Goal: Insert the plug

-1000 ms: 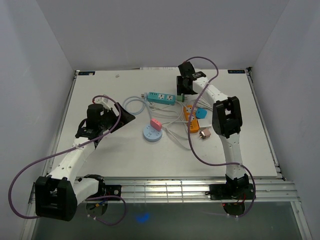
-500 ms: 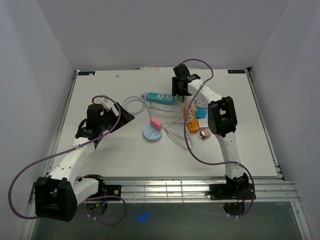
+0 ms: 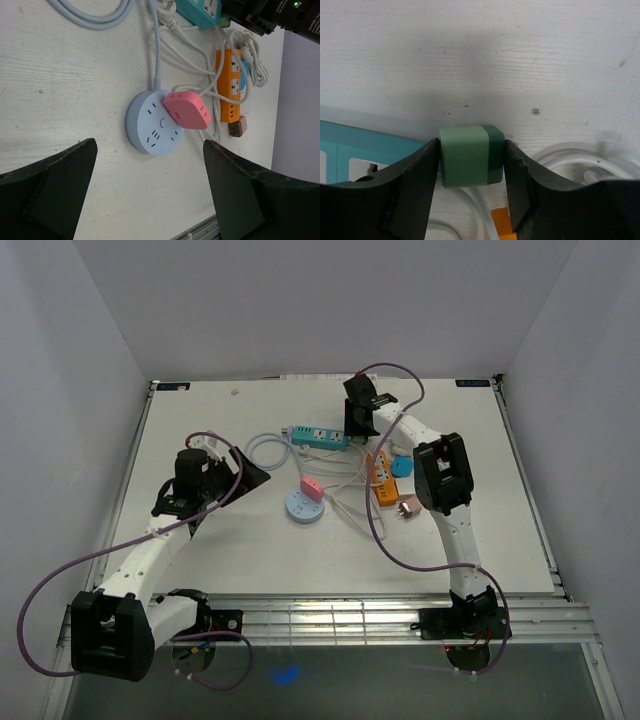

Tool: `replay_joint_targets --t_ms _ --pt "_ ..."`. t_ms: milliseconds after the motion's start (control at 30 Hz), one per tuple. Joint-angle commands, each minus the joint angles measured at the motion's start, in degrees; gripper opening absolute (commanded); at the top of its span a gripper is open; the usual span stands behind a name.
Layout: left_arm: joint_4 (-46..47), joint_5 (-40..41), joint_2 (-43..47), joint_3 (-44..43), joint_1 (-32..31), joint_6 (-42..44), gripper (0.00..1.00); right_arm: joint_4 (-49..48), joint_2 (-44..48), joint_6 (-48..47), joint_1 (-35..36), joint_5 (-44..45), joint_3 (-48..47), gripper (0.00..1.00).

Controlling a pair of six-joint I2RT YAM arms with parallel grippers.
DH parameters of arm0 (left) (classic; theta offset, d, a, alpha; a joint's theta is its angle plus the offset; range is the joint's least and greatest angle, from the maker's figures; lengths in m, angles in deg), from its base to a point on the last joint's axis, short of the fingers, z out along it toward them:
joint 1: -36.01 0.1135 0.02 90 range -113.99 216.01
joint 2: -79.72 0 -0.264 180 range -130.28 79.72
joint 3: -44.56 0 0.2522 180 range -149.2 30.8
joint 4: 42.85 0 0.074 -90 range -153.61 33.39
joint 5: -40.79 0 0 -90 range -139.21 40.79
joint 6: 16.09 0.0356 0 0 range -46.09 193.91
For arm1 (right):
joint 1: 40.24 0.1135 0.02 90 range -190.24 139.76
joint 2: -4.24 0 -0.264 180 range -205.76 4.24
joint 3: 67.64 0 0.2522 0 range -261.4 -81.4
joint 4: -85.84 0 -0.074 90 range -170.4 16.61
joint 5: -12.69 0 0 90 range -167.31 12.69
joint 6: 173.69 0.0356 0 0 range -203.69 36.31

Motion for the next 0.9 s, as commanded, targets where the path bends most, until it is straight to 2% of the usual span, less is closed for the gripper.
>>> replay_joint_targets --t_ms 0,133,233,433,467,667,867 --pt "1.5 -2.8 -0.4 -0.5 0.2 1.7 0.98 -2.3 6.4 0.3 0.4 -0.5 3.5 0.40" --pt "2.4 -6.2 -1.4 -2.4 -0.1 2.2 0.98 -4.0 12.5 -0.6 0.4 -3.4 7.7 0.35" --pt "5.2 -5.9 -1.3 -3.1 -3.3 2.1 0.98 -5.5 18.4 -0.1 0.4 -6.9 12.3 0.35" --pt "11.8 5.0 -1.2 -2.5 -13.1 2.1 0.98 -8.6 30.0 5.3 0.3 -14.9 21.3 0.37" --pt "16.6 6.6 -0.5 -1.9 -16.1 2.4 0.98 -8.9 31.3 6.3 0.3 -15.9 22.0 0.37" --pt "30.8 23.5 -0.3 0.6 -28.0 7.6 0.95 -11.6 39.3 15.7 0.4 -25.3 27.3 0.38" --pt "44.3 35.5 -7.3 -1.1 -36.5 13.2 0.95 -19.2 46.2 25.5 1.1 -29.2 36.6 0.37"
